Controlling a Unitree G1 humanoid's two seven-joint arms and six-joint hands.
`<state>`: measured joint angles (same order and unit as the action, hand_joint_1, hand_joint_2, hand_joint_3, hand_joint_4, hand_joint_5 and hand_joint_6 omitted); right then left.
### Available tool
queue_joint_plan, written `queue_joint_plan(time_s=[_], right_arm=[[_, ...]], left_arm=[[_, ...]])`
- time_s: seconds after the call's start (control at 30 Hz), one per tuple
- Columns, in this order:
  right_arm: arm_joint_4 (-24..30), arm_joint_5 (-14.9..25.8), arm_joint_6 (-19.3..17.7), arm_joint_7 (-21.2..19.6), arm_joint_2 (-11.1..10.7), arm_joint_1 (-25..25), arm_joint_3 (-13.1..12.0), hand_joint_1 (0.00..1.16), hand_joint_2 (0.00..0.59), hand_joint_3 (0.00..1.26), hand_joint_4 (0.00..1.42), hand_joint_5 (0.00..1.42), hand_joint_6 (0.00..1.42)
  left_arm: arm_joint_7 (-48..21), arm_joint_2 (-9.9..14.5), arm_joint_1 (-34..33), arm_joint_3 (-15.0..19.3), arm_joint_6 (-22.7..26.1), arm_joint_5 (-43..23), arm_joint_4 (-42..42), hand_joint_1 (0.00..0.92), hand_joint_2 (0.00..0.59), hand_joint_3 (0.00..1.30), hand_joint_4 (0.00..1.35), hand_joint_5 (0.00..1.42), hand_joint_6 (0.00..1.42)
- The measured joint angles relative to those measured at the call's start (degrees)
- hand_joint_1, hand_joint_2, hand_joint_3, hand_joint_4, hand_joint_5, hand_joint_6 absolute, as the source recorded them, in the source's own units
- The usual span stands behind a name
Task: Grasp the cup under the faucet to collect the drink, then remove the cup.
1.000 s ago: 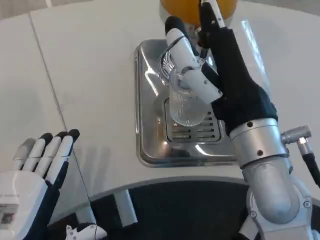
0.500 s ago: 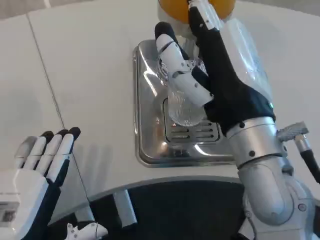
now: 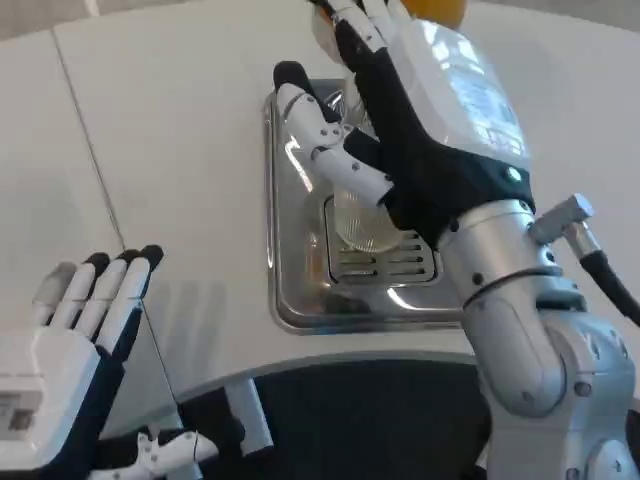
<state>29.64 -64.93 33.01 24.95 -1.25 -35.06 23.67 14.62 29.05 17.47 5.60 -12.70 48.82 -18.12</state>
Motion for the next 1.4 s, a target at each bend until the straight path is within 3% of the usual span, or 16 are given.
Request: queue_joint_plan(time_s=[0.13, 0.3, 0.93, 1.4], right_arm=[[0.04, -3.74, -0.04, 4.8, -0.42, -1.36, 0.42, 0.0, 0.492, 0.11, 0.0, 0.0, 0.0], [0.46, -5.78, -0.29, 6.43, 0.56, -1.38, 0.08, 0.0, 0.495, 0.11, 0.0, 0.0, 0.0], [2.9, -7.51, -2.06, 8.46, 1.57, 0.35, -1.41, 0.0, 0.506, 0.12, 0.0, 0.0, 0.0], [5.23, -7.85, -3.08, 9.14, 2.86, 2.47, -2.99, 0.0, 0.505, 0.12, 0.0, 0.0, 0.0]], left_arm=[[-0.05, -0.01, -2.72, -0.34, 0.13, 0.0, 0.93, 0.0, 0.052, 0.0, 0.0, 0.0, 0.0], [-0.31, -0.36, -5.2, -1.77, 1.08, 0.01, 1.97, 0.0, 0.05, 0.0, 0.0, 0.0, 0.0], [-0.45, -2.24, -16.03, -8.08, 4.59, 0.94, 7.68, 0.0, 0.051, 0.0, 0.0, 0.0, 0.0], [-0.46, -3.19, -18.45, -11.28, 5.79, 1.33, 8.46, 0.0, 0.051, 0.0, 0.0, 0.0, 0.0]])
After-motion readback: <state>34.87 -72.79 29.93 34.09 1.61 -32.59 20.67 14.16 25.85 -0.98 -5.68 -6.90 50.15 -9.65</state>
